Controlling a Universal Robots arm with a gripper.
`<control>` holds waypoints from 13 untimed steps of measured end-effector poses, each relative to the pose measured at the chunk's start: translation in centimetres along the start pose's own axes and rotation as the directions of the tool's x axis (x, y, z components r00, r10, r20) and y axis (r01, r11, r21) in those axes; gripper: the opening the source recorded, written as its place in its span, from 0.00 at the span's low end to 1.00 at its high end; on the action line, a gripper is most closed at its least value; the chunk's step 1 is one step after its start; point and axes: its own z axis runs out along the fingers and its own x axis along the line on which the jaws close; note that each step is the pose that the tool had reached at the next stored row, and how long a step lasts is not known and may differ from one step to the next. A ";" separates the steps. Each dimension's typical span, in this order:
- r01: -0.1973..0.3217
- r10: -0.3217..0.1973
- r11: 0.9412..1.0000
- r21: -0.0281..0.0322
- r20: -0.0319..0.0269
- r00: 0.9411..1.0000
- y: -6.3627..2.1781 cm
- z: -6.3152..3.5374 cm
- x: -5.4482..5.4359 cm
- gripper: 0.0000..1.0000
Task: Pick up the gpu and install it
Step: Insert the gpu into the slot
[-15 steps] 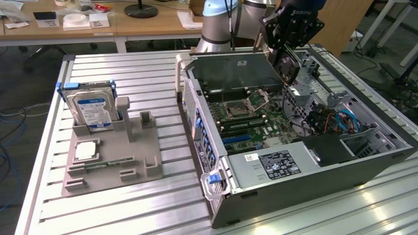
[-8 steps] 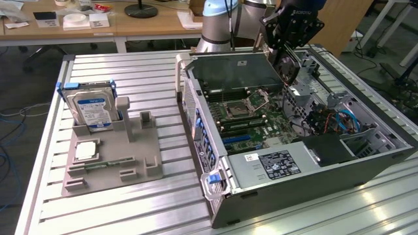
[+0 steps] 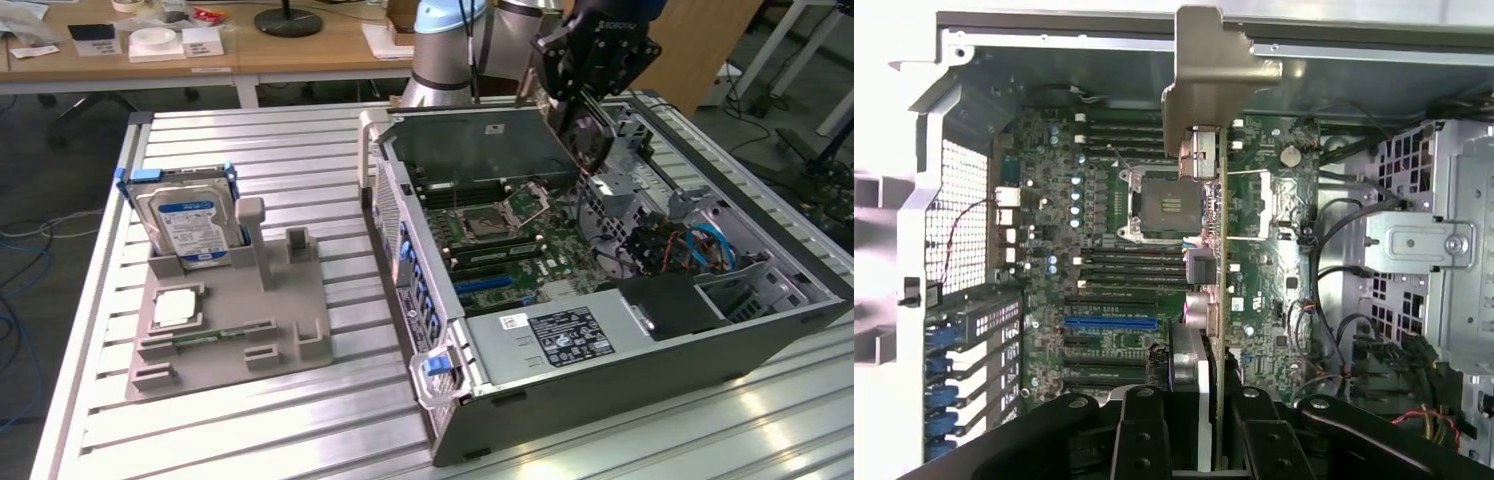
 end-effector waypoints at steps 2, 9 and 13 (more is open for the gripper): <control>0.027 -0.027 1.000 0.000 -0.001 1.000 0.00 0.00 0.0 0.28; 0.103 -0.103 0.995 0.000 -0.005 0.995 0.00 0.00 0.0 0.28; 0.142 -0.142 0.990 0.000 -0.007 0.990 0.00 0.00 0.0 0.28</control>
